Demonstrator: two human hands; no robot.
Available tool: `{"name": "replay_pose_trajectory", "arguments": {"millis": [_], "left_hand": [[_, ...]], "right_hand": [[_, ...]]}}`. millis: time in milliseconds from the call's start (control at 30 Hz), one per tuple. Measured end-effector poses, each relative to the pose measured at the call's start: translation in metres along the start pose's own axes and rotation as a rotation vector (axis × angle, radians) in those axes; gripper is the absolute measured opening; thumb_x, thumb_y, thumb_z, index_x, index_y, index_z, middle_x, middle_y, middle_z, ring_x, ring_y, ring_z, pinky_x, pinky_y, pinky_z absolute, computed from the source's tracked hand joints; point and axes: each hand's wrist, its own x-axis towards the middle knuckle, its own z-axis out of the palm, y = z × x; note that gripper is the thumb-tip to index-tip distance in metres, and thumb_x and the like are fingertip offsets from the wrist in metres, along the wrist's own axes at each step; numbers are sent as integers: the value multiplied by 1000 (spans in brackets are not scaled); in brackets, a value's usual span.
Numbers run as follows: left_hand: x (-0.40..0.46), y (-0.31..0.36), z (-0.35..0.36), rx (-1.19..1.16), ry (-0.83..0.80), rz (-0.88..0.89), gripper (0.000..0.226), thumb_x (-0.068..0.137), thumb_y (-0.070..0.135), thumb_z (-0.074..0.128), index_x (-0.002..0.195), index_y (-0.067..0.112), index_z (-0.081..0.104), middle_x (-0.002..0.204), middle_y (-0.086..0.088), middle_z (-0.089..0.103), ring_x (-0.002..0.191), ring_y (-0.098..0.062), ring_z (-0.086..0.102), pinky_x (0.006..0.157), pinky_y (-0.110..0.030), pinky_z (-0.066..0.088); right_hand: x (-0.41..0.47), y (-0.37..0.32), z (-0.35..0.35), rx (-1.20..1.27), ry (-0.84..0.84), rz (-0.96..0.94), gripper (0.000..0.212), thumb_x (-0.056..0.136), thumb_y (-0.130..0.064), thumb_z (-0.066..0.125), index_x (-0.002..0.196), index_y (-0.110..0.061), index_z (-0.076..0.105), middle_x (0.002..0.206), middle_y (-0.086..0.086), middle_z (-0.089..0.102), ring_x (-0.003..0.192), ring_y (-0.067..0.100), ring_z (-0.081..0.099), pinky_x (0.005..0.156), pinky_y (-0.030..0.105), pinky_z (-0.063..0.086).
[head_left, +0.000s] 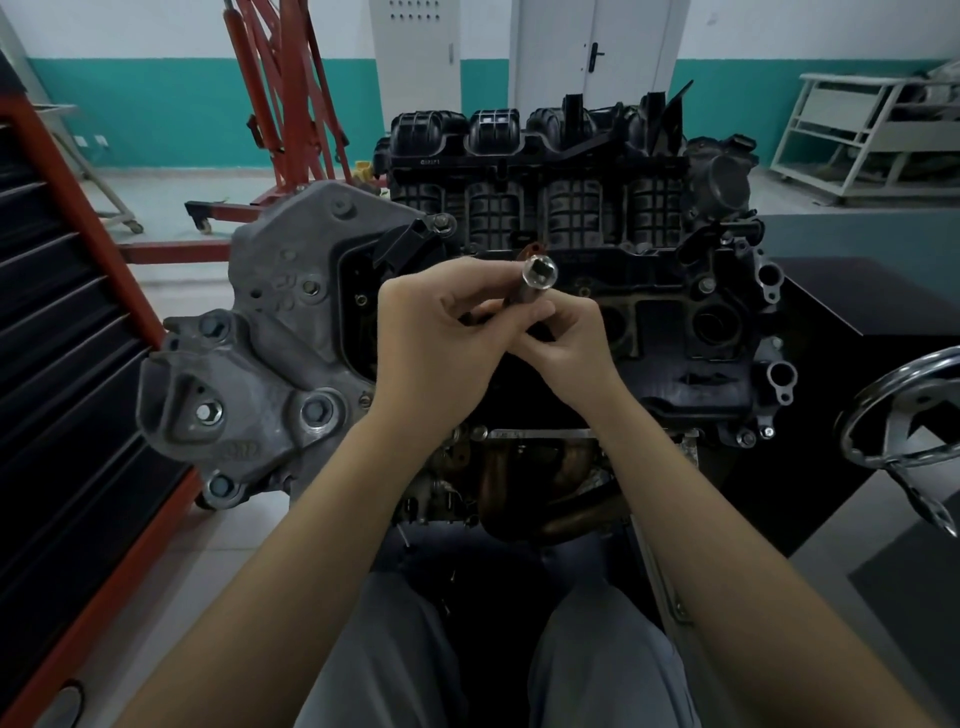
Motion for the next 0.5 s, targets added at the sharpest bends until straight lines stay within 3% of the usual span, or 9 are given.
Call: {"name": "replay_pose_trajectory", "arguments": {"millis": [67,133,300,333,400,500], "left_hand": [[1,0,-2,-81,-47,-30,26,77,-6,74,101,2,70,94,-11,73,92,-20,71,85,-38,57],[2,1,-4,-117,-101,-46,27,77,-10,71,103,0,69,97,-14,72,94,-22,71,87,-38,56],[2,2,-1,19,-25,-1,25,70,0,82,91,10,72,87,-1,73,84,-11,71,80,-28,57],[2,2,-1,24,-10,0,25,71,0,81,92,10,72,87,-1,73,84,-10,71,80,-28,57],[2,0,-1,-21,-22,-15,26,74,-3,77,98,6,72,92,-6,73,89,-14,72,84,-34,58],[2,-2,-3,-96,-99,-50,29,77,-9,72,104,3,69,96,-13,72,94,-22,71,88,-41,56]], "right_hand": [[1,-1,1,8,-25,5,22,84,5,64,93,-15,68,88,-19,71,87,0,66,79,16,49],[1,1,2,10,0,14,23,82,7,65,90,-14,70,83,-22,71,82,-3,66,74,13,49],[1,2,2,20,44,23,13,78,2,71,90,-3,70,86,10,72,85,24,70,79,34,56],[1,2,2,18,32,12,13,80,0,71,92,-4,69,89,8,72,87,22,70,80,32,55],[0,-1,2,25,-10,-12,13,84,-3,66,91,-13,69,90,-13,72,88,5,68,79,20,51],[1,-5,3,9,-33,16,34,84,3,62,84,-30,68,82,-29,68,79,-10,64,71,8,46]]}}
